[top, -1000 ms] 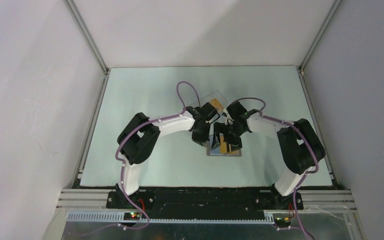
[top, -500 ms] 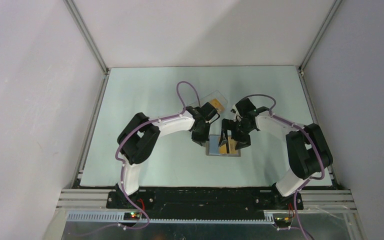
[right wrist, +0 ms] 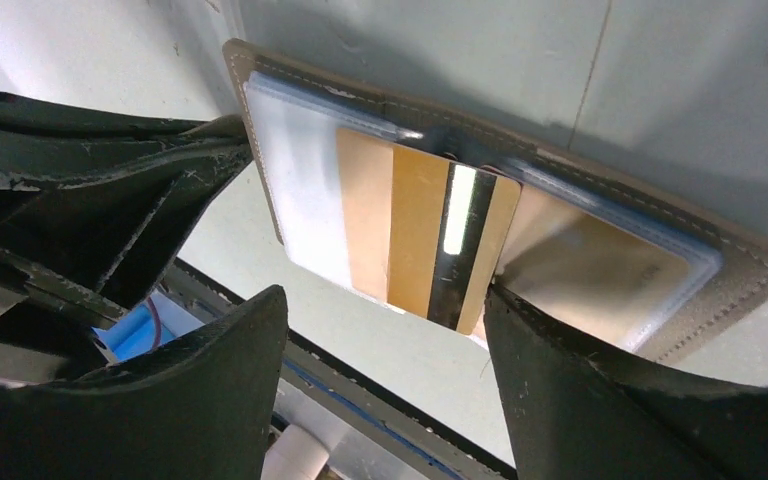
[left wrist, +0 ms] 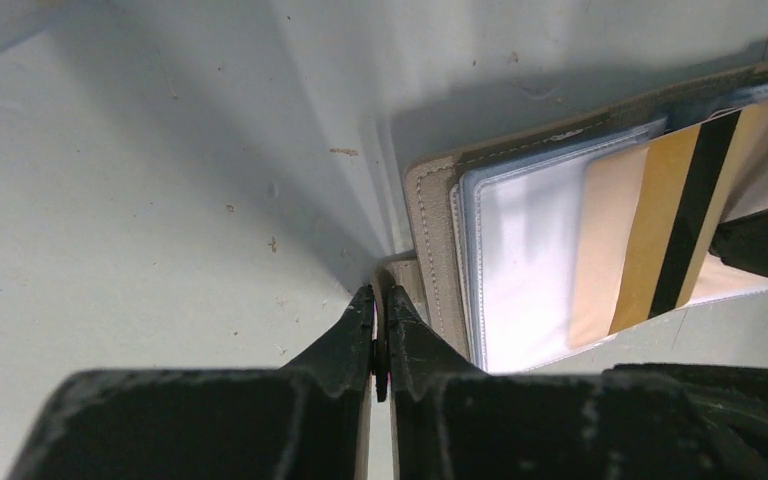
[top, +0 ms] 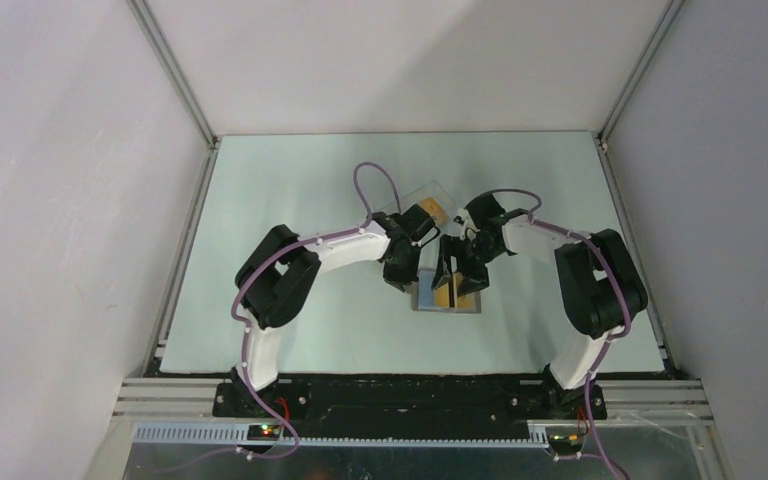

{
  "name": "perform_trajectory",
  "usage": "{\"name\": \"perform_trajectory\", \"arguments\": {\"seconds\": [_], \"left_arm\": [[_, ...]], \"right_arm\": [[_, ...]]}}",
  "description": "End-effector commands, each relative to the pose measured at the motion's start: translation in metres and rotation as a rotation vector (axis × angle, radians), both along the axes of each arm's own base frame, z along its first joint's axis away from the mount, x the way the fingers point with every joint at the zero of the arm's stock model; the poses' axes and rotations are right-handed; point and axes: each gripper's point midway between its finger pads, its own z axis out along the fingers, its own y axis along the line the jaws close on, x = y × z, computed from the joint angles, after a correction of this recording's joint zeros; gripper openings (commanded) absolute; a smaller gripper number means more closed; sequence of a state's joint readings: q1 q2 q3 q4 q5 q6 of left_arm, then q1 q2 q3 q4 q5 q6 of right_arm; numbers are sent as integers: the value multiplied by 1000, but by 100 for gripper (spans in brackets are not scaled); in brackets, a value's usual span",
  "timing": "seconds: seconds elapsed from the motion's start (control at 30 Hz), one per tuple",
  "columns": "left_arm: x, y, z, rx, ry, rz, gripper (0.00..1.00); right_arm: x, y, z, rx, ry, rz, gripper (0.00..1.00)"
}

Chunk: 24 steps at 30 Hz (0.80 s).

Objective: Put the credit cards into the card holder
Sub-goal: Insert the card holder into the card slot.

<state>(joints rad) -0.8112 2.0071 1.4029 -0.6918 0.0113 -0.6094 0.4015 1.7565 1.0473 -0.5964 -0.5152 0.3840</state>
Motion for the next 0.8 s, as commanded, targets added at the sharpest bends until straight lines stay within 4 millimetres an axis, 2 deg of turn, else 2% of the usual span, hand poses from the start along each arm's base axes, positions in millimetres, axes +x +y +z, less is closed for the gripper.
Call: {"name": "perform_trajectory", "arguments": {"seconds": [0.0, 0.33, 0.5, 0.67, 0.7, 0.77], "left_arm": [[-3, 17, -15, 86, 22, -10, 0], [-1, 11, -12, 70, 20, -10, 0], [0, 10, -3, 50, 7, 0, 0], [5, 13, 18, 15, -37, 22, 1], [7, 13, 27, -2, -52, 30, 3], [8, 18, 37, -25, -64, 53, 16]], "right_arm": [[12, 11, -7, 23, -39, 36, 74], [11, 44, 3, 56, -60, 135, 70], [8, 59, 21, 108, -98, 182, 71], [12, 55, 51, 150, -157, 170, 73], [10, 54, 55, 156, -157, 170, 73], [12, 48, 70, 164, -187, 156, 76]]}}
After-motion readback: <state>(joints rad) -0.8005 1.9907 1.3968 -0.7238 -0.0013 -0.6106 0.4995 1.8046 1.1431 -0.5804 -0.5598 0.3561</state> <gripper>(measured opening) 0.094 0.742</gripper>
